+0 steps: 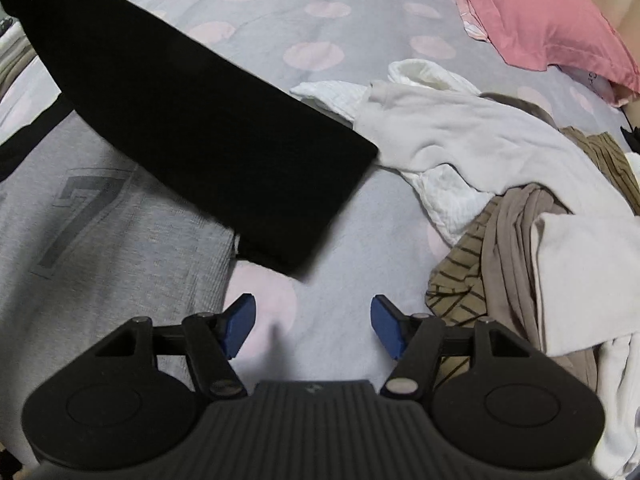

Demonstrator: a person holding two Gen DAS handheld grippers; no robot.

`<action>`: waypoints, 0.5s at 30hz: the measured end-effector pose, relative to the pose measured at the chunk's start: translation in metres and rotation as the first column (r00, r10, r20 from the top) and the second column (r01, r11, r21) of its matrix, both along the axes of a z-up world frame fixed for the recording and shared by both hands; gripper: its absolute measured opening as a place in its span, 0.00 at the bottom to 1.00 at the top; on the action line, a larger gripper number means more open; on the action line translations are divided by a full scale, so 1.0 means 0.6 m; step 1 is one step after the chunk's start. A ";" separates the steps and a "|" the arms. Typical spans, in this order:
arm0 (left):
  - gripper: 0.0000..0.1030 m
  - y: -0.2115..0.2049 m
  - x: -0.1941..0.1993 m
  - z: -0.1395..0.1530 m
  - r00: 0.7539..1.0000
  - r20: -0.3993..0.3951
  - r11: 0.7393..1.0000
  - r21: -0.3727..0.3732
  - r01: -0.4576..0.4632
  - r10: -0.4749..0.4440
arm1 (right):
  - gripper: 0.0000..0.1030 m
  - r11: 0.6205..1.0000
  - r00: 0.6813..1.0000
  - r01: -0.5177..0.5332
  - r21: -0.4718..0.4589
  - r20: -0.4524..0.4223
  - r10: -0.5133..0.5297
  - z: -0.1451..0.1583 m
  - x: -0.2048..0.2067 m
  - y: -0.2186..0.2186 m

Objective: Fold clothes
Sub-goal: 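Fold the black sleeve across the shirt body with the left gripper, release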

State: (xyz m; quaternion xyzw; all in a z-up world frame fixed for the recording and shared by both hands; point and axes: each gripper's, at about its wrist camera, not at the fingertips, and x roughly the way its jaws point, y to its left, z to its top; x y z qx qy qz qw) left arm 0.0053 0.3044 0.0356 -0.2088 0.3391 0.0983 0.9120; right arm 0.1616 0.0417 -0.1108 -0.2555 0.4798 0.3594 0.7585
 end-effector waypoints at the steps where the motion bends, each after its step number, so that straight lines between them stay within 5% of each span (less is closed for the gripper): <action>1: 0.01 0.010 -0.009 0.003 1.000 -0.003 1.000 0.003 -0.010 0.010 | 0.61 1.000 1.000 0.002 0.003 -0.001 -0.002 -0.002 0.000 0.002; 15: 0.01 0.132 -0.129 -0.020 0.987 -0.059 0.989 0.021 -0.146 0.147 | 0.40 0.994 0.993 -0.109 0.026 0.044 0.108 -0.021 -0.027 0.055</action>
